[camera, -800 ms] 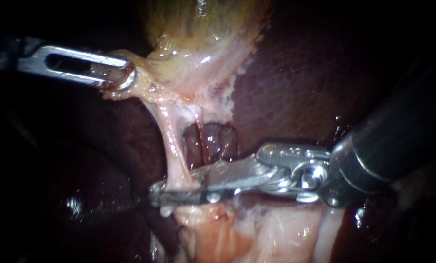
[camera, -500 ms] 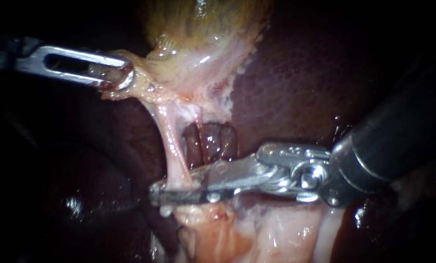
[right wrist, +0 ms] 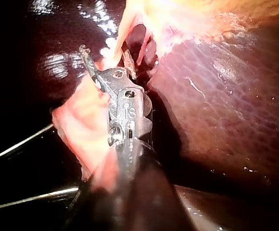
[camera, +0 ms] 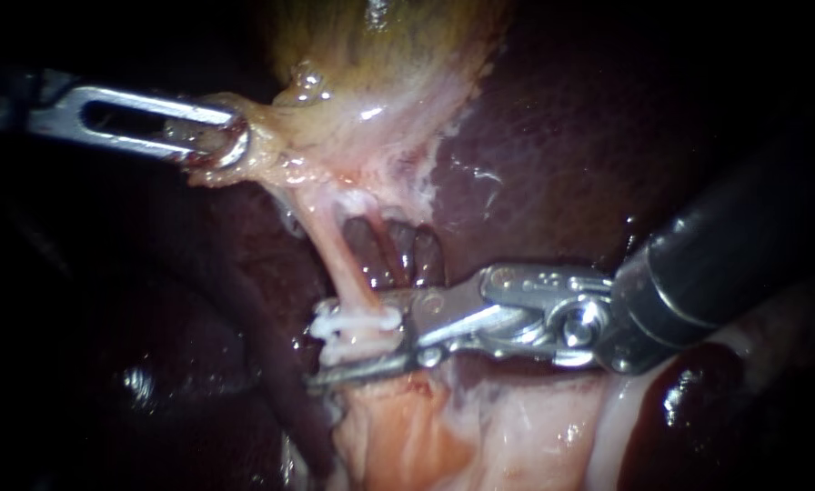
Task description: Going back second clip left tube
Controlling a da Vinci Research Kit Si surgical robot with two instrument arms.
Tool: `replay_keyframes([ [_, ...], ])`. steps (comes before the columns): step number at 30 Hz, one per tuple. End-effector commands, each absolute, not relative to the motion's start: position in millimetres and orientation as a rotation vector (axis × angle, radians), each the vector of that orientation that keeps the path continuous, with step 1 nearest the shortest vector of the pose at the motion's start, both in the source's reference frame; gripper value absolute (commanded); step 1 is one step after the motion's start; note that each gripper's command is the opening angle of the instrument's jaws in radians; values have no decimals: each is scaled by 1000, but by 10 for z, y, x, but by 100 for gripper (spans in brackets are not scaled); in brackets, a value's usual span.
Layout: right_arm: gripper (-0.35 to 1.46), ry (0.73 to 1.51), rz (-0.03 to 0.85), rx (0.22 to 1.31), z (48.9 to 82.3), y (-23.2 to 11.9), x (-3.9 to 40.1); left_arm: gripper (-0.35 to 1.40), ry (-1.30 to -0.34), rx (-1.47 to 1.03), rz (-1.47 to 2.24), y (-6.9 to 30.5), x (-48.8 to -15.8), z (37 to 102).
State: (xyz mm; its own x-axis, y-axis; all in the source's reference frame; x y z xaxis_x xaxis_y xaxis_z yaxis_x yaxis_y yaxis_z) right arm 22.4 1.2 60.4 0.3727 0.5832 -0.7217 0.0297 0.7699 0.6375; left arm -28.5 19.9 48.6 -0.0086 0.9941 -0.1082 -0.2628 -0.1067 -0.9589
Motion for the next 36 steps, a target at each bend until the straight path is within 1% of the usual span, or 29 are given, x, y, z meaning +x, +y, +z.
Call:
replay_keyframes([
  [1, 50, 1153, 373, 600, 605, 14, 223, -35, -952, -1088, 1399, 199, -285, 487],
  [8, 50, 1162, 346, 525, 595, 21, 205, -35, -952, -1088, 1399, 198, -285, 487],
  [10, 50, 1168, 324, 507, 592, 20, 196, -35, -952, -1089, 1399, 198, -284, 487],
  [15, 50, 1195, 214, 438, 580, 21, 156, -35, -952, -1089, 1400, 197, -282, 487],
  [21, 50, 1202, 157, 364, 560, 35, 106, -35, -951, -1089, 1401, 195, -283, 488],
  [27, 50, 1196, 144, 322, 554, 48, 72, -35, -947, -1090, 1401, 193, -285, 490],
  [36, 50, 1197, 137, 324, 558, 47, 64, -35, -929, -1094, 1404, 187, -303, 509],
])
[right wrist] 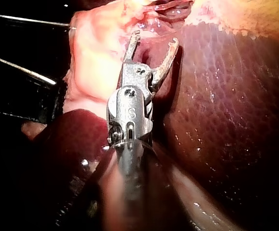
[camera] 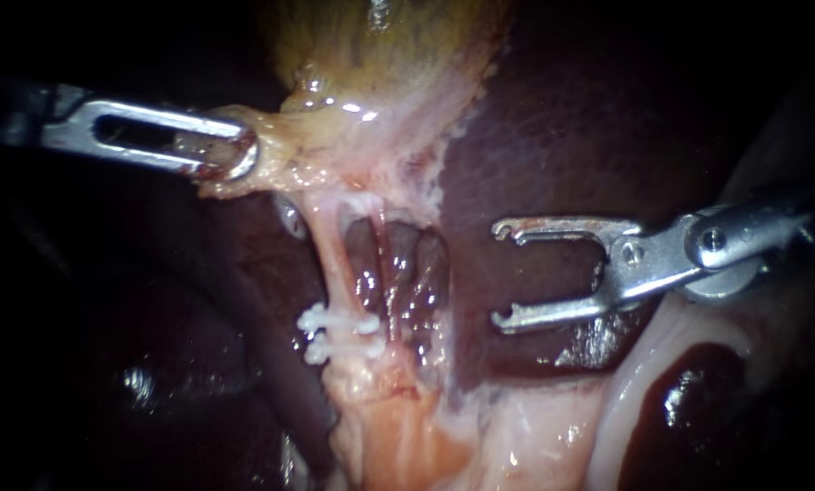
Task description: Going back second clip left tube
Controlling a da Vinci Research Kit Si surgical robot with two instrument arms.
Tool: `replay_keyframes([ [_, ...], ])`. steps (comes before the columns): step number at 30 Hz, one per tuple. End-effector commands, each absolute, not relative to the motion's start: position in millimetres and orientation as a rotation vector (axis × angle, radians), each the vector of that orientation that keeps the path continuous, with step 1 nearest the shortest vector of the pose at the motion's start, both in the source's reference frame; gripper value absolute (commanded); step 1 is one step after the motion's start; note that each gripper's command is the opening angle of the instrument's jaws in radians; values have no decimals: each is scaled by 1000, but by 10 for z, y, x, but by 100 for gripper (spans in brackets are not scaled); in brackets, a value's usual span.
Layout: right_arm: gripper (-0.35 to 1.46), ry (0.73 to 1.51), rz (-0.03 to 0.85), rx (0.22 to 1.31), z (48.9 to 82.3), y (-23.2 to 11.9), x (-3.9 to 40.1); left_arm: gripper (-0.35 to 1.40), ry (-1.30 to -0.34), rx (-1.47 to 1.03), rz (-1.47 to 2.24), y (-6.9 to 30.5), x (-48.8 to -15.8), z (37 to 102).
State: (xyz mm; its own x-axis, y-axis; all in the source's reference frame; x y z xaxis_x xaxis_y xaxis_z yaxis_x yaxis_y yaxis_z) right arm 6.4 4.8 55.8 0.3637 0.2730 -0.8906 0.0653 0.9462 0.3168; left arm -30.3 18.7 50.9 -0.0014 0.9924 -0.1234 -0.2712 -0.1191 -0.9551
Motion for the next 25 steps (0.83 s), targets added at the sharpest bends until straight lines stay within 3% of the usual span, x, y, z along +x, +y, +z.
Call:
replay_keyframes([
  [1, 50, 1197, 137, 324, 558, 47, 63, -35, -923, -1095, 1404, 186, -306, 513],
  [13, 50, 1199, 134, 327, 558, 47, 62, -35, -924, -1108, 1415, 181, -342, 552],
  [25, 50, 1199, 134, 327, 558, 47, 62, -35, -931, -1109, 1418, 180, -346, 555],
])
